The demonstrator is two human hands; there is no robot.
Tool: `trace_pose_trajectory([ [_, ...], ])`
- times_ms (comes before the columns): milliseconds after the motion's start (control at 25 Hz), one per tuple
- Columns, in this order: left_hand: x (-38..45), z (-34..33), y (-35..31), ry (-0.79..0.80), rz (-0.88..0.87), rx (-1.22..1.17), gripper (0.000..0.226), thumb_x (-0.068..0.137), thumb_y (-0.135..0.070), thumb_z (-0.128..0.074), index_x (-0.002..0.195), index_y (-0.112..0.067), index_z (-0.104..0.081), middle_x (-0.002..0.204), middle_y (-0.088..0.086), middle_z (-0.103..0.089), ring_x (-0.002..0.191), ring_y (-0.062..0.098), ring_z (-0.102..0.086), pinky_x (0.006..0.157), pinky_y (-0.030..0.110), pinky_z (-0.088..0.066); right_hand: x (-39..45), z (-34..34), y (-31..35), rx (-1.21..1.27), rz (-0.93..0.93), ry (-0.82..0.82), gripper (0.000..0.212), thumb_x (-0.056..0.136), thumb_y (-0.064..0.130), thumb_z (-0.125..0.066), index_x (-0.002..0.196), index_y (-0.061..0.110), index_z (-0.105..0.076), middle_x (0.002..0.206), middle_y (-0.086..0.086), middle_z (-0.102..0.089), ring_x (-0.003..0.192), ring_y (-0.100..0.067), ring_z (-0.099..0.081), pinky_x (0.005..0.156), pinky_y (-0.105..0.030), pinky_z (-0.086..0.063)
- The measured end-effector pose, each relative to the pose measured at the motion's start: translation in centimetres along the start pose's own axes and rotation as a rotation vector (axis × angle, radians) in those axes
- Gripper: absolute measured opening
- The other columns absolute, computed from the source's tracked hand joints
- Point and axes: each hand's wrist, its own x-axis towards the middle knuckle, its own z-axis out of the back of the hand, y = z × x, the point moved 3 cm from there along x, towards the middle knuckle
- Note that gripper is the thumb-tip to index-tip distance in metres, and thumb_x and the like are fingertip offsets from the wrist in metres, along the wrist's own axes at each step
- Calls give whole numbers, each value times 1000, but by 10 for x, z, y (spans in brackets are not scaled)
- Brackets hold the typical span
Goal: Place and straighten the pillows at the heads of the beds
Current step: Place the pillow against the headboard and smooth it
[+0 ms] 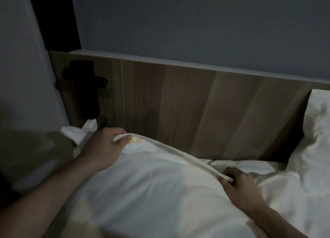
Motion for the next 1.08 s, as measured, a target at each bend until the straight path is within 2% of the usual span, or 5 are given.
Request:
trace_pose_trajectory([
  [200, 21, 19, -25, -45, 58, 141, 26, 96, -37, -66, 75, -24, -73, 71, -7, -72, 77, 12, -69, 73, 36, -52, 19, 56, -39, -63, 7, -122, 17, 93, 37, -72, 86, 22, -73, 76, 0, -77, 80, -31, -75, 66, -37, -52],
  [360, 26, 4, -45, -198, 72, 120, 28, 98, -34, -63, 74, -21, -68, 72, -3, -70, 80, 25, -67, 76, 40, -54, 37, 81, -44, 236, -53, -184, 49, 101, 48, -57, 67, 13, -66, 60, -1, -69, 64, -20, -67, 63, -39, -51],
  [640, 37, 53, -95, -463, -123, 93, 29, 98, -33, -60, 77, -14, -65, 70, 2, -68, 75, 28, -65, 70, 43, -54, 76, 179, -11, 350, 163, -493, 50, 95, 52, -63, 62, 15, -57, 59, 6, -63, 52, -5, -54, 47, -19, -36],
  [760, 43, 53, -108, -429, -147, 130, 25, 98, -31, -63, 78, -17, -68, 73, 1, -71, 78, 28, -67, 73, 42, -55, 99, 199, -18, 246, 175, -488, 52, 96, 50, -66, 60, 12, -58, 54, -1, -60, 53, -12, -57, 50, -31, -40],
  [1080, 85, 43, -124, -414, -27, 254, 24, 97, -35, -62, 83, -18, -70, 86, 9, -76, 95, 38, -69, 84, 44, -54, 165, 216, -6, 63, 248, -463, 53, 93, 53, -70, 53, 19, -60, 51, 4, -59, 54, -18, -59, 53, -31, -43],
])
